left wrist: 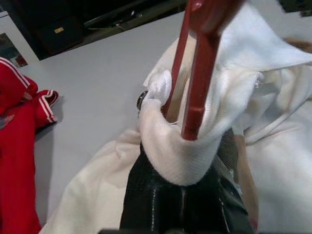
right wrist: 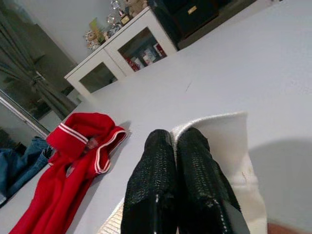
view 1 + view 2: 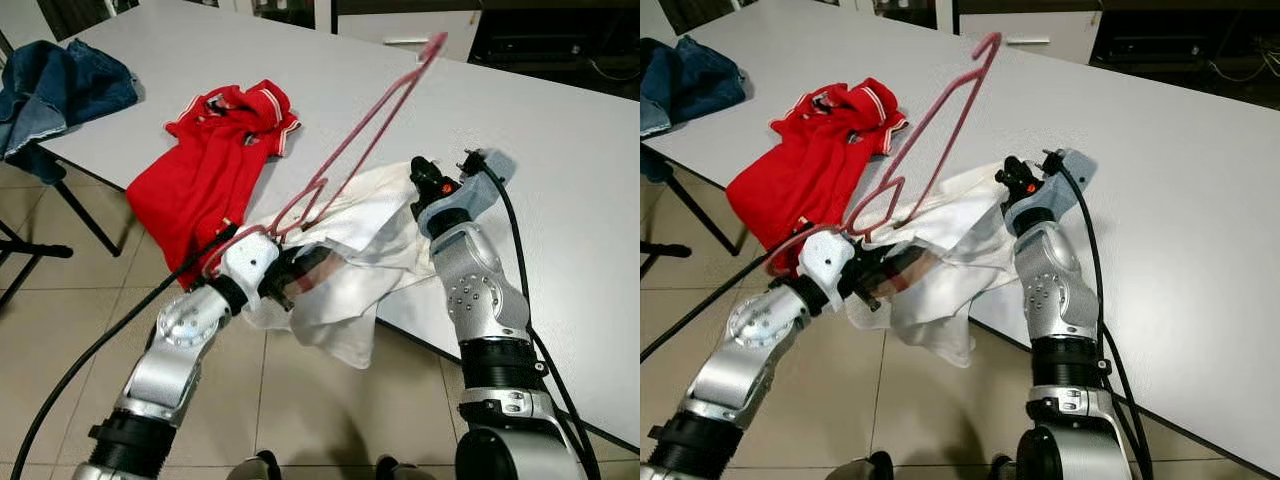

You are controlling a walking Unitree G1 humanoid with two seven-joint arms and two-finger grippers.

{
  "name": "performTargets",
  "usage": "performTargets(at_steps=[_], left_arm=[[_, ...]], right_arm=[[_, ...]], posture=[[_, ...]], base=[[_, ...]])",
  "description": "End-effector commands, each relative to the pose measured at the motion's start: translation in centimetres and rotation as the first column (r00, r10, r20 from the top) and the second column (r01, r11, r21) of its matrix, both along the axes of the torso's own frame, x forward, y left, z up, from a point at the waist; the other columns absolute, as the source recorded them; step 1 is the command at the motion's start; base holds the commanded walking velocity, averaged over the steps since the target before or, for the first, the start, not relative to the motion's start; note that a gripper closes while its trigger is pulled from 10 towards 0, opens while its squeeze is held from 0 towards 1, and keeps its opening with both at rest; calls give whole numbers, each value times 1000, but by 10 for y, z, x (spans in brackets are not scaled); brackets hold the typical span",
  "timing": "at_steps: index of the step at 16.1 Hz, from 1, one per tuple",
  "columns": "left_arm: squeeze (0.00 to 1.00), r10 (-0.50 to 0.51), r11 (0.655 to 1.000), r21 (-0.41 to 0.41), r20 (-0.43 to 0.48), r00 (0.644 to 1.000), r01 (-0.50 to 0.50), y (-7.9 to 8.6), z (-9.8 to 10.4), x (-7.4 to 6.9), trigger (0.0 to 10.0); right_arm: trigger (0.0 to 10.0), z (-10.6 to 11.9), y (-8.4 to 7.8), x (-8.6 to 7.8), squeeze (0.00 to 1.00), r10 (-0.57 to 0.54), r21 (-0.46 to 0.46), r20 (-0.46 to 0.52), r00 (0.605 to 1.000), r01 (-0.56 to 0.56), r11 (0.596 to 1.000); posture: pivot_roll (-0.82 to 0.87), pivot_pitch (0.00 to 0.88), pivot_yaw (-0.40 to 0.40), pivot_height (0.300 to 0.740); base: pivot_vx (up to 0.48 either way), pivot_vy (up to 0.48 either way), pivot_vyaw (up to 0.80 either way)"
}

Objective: Hang hanger

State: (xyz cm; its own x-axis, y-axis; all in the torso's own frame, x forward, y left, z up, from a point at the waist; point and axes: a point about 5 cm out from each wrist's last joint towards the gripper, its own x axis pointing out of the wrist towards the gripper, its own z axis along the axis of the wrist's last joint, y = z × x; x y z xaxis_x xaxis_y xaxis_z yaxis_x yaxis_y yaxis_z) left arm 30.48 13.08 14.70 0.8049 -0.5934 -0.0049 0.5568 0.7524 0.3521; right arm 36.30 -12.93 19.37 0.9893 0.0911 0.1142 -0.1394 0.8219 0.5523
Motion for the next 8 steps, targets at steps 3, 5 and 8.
performTargets(at_steps=[3, 5, 8], left_arm=[[0, 153, 986, 101, -194, 969, -135, 23, -39, -1, 10000], [0, 170, 985, 82, -268, 948, -153, 25, -44, -3, 10000], [0, 130, 989, 0, -495, 859, -149, 22, -58, -7, 10000]], right_arm=[[0, 18, -25, 0, 0, -110, 25, 63, 992, 108, 994], [0, 24, -33, 0, 0, -148, 28, 96, 984, 146, 989], [0, 49, -39, -4, 0, -183, 69, 229, 956, 172, 983]], posture=[[76, 155, 68, 740], [74, 152, 67, 740], [73, 147, 67, 740]], base=[[0, 0, 0], [0, 0, 0], [0, 0, 0]])
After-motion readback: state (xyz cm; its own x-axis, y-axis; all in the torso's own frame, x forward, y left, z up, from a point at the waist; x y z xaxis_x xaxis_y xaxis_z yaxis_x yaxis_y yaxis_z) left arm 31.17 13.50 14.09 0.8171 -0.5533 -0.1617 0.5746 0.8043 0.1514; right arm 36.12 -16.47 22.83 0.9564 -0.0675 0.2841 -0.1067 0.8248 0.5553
